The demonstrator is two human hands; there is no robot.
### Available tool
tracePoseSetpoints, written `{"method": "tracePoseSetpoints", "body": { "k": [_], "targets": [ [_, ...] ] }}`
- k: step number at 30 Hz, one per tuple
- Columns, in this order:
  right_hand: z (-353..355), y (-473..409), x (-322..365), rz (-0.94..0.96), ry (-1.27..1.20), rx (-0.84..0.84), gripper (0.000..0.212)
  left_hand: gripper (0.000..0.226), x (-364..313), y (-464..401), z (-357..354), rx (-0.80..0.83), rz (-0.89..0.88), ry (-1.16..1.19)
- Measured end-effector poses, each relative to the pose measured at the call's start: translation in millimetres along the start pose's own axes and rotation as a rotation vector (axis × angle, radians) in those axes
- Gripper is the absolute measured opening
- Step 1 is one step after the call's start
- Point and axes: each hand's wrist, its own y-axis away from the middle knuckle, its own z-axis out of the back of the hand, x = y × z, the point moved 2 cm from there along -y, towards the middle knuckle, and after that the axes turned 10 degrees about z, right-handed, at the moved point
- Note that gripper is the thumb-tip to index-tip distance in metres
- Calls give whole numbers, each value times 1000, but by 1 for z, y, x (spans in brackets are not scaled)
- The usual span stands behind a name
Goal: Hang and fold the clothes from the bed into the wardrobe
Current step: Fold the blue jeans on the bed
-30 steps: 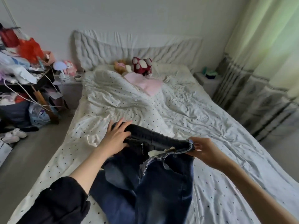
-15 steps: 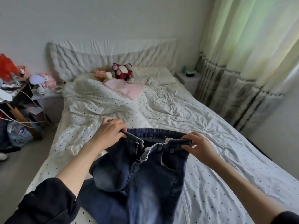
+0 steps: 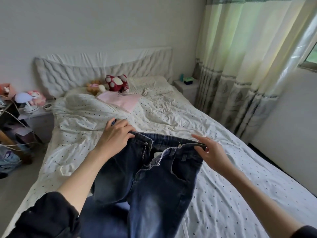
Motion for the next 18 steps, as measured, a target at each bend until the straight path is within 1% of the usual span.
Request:
{"method": "tracePoseSetpoints", "body": {
  "k": [1,3,6,8,11,13,15,18],
  "targets": [
    [9,4,-8,-15,35,21,38,18,-14,-7,-4,-7,-10,-1],
    [24,9,-23,-47,53,41,30,16,-35,-19,-10,-11,-30,-14],
    [62,24,-60,-106,42,0,19,16,-92,-51,-27,-22,-99,-19],
    [91,32,-87,-150,29,-48,15,17,-133,-76,-40,-38,-138,-12],
    [126,40,-126,-211,-60,-72,8,20,-190,-112,-60,-47,-174,-7],
    [158,47,-176,-273,-123,-75,2,21,-246,-144,-94,-32,-219,-7],
    [174,48,-216,-347,-166,-58,7,22,-285,-163,-124,5,-232,-8],
    [203,53,-294,-460,-212,-26,12,20,-355,-200,-194,73,-241,27]
  ]
}}
